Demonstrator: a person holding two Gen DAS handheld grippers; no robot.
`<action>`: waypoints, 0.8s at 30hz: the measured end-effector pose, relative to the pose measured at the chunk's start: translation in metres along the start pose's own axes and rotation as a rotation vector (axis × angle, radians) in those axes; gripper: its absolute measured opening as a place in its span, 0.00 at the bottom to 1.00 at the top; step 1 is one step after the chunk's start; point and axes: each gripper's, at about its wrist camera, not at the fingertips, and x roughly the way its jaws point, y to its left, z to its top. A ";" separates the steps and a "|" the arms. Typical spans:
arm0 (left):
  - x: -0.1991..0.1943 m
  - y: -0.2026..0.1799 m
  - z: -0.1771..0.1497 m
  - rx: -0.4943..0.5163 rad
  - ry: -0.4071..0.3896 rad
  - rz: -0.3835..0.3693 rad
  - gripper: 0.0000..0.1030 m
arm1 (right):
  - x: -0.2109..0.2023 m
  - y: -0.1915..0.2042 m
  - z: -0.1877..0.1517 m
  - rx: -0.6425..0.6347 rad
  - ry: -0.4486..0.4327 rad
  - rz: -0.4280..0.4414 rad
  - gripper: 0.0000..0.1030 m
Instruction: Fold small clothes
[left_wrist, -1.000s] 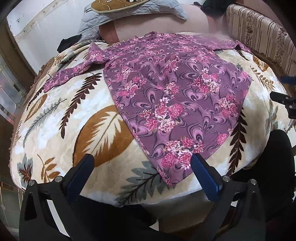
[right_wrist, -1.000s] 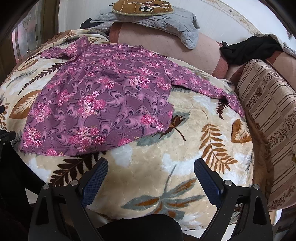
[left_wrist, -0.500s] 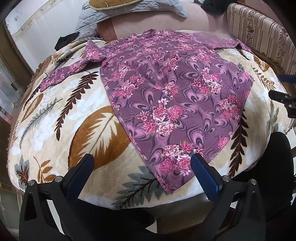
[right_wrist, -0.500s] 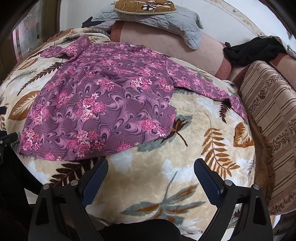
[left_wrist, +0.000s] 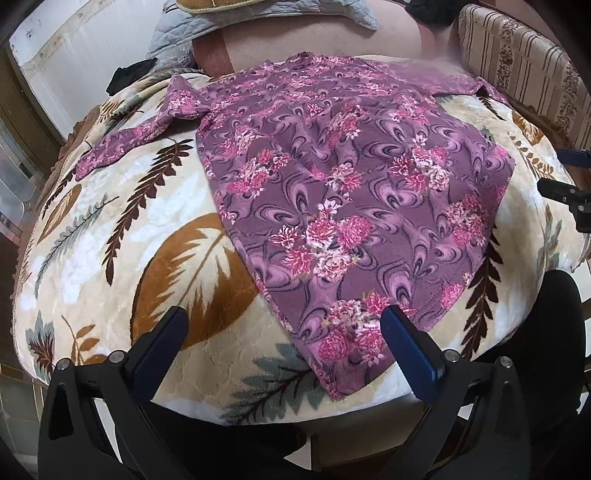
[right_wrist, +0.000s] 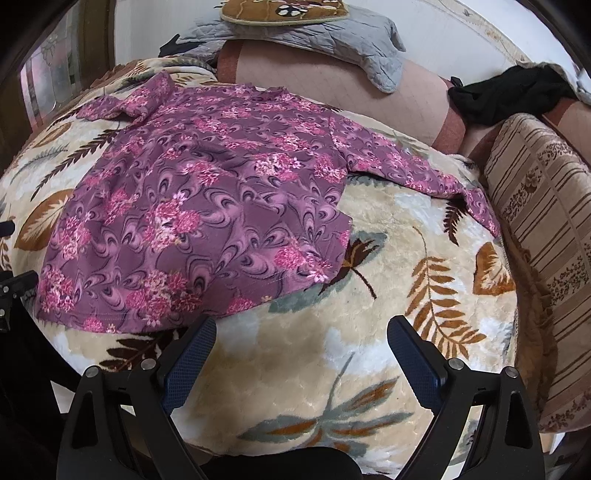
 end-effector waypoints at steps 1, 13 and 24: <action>0.001 0.000 0.001 -0.001 0.001 0.000 1.00 | 0.001 -0.002 0.001 0.005 0.002 0.002 0.92; 0.006 0.031 0.021 -0.123 0.034 -0.061 1.00 | 0.006 -0.040 0.019 -0.136 0.033 -0.081 0.92; 0.043 0.053 0.014 -0.335 0.231 -0.236 1.00 | 0.067 -0.071 0.017 0.244 0.113 0.177 0.90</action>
